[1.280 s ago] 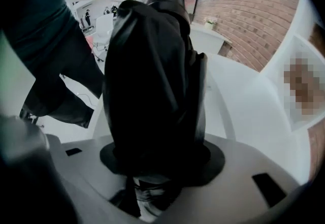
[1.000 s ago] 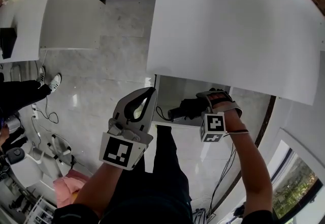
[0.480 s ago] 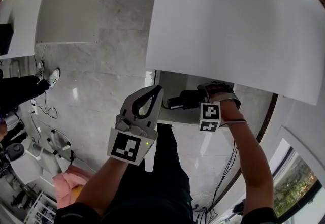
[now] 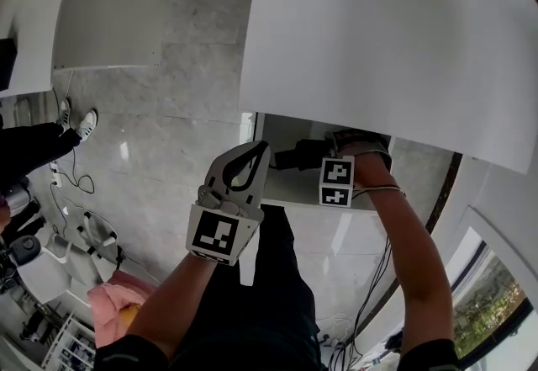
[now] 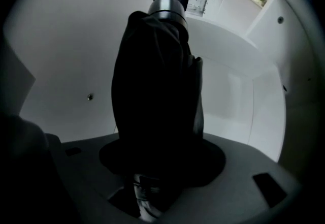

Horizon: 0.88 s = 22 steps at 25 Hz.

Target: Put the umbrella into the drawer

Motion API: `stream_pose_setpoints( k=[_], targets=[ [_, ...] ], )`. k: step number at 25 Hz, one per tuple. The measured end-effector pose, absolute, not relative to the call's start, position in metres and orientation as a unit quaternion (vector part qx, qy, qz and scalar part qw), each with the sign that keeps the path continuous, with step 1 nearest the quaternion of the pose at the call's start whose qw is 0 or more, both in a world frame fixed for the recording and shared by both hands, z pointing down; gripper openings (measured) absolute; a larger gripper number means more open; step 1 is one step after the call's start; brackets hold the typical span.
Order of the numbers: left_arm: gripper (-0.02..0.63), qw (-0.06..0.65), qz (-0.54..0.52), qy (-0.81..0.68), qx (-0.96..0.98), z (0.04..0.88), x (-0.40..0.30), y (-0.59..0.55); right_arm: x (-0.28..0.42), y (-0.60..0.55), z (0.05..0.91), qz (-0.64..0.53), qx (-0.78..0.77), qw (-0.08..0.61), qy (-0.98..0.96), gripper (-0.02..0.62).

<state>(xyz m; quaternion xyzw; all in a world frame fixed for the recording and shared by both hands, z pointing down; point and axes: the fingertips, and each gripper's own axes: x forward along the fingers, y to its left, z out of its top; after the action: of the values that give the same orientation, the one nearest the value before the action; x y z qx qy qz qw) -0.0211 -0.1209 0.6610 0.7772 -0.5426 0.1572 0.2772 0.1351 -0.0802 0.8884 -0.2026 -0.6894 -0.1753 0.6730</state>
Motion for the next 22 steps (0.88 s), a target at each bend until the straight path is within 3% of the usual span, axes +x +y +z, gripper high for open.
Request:
stream_pose_setpoints(
  k=[22],
  targets=[
    [0.006,0.291,0.161,-0.530,0.780,0.675,-0.010,-0.120,0.133,-0.079,0.899,-0.138,-0.182,0.689,-0.688,0.245]
  ],
)
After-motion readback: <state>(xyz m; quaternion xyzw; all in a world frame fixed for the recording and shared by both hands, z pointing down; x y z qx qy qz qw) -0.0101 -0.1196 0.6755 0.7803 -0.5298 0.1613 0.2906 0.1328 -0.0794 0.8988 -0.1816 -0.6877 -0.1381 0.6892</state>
